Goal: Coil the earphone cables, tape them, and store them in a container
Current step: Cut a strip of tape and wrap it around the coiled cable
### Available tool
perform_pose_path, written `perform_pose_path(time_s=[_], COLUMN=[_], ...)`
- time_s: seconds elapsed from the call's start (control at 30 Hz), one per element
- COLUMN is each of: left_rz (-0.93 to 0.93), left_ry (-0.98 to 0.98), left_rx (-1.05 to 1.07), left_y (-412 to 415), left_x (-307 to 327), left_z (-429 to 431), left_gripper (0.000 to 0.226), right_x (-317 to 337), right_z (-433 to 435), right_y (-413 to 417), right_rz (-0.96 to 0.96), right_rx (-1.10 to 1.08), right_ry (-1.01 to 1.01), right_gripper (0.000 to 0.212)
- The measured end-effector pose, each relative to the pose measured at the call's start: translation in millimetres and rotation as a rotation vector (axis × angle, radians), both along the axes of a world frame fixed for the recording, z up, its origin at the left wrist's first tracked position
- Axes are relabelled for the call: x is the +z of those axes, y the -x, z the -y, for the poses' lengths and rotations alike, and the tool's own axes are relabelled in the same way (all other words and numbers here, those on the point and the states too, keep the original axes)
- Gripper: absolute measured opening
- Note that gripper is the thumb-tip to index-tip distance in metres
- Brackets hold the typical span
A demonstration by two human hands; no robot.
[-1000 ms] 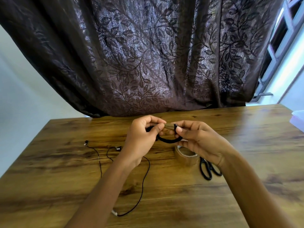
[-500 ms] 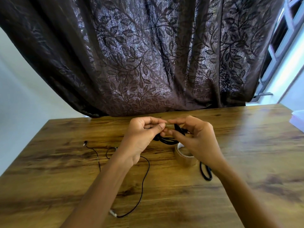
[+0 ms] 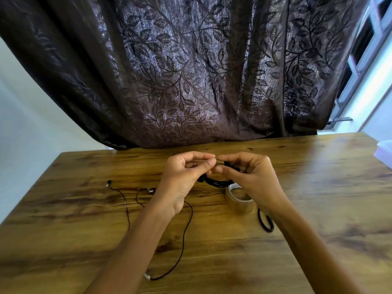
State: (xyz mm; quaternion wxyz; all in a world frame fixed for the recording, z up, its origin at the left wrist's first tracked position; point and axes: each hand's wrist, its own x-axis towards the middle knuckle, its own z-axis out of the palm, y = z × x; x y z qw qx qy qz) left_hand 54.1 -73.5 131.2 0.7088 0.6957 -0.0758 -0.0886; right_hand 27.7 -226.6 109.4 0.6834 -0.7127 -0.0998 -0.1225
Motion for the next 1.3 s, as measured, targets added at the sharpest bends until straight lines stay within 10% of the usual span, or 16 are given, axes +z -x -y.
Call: perform_pose_path(time_s=[0.63, 0.93, 1.3], left_rz=[-0.317, -0.523, -0.188], left_ry=[-0.031, -0.105, -0.650], left_rx=[-0.026, 0.018, 0.019], left_y=[1, 8, 22], left_x=[-80, -137, -169], left_z=[21, 31, 49], left_gripper=[0.006, 0.011, 0.012], right_x=[-73, -130, -157], right_z=[9, 24, 20], right_y=[7, 25, 36], right_rz=[-0.400, -0.659, -0.749], right_rx=[-0.105, -0.365, -0.584], right_ry=[-0.219, 0.028, 0.260], right_gripper=[0.025, 0.012, 0.011])
